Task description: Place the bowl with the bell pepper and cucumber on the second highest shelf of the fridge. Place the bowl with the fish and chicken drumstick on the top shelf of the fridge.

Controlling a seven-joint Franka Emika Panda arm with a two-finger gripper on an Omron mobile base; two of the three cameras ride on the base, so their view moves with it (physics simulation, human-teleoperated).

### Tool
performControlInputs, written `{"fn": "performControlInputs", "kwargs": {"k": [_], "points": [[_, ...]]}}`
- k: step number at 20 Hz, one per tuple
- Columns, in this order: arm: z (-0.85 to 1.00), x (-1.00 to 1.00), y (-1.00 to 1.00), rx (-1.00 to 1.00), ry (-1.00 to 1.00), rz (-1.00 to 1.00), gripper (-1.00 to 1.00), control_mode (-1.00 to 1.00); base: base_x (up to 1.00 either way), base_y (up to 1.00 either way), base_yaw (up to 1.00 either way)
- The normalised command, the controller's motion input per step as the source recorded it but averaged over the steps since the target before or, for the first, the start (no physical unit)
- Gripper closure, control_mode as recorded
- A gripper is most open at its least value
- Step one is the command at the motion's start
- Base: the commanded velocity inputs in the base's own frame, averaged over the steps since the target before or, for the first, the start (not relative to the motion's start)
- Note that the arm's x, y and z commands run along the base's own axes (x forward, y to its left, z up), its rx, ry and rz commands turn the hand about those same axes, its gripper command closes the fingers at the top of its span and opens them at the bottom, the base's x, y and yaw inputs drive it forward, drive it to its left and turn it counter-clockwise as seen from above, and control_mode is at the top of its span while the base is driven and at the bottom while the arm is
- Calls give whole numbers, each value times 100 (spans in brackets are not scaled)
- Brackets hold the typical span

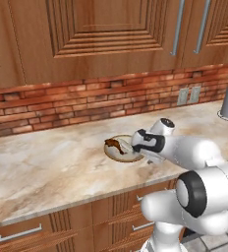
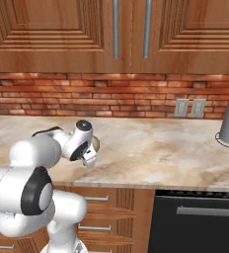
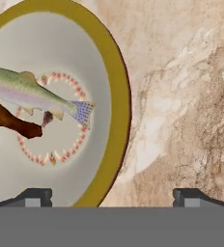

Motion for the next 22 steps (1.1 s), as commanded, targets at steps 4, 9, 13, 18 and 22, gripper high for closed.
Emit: {"fn": "performControlInputs", "kwargs": {"k": [4,9,13,18,22], "points": [[-21,28,13,-6,0,0,-100,-100,0,0,0],[-11,23,4,-3,0,0,-100,-100,0,0,0],[-13,29,0,-1,0,0,-100,-100,0,0,0],[-23,12,4,-3,0,0,100,-100,0,0,0],[0,0,0,0,0,0,100,-100,0,0,0]]}}
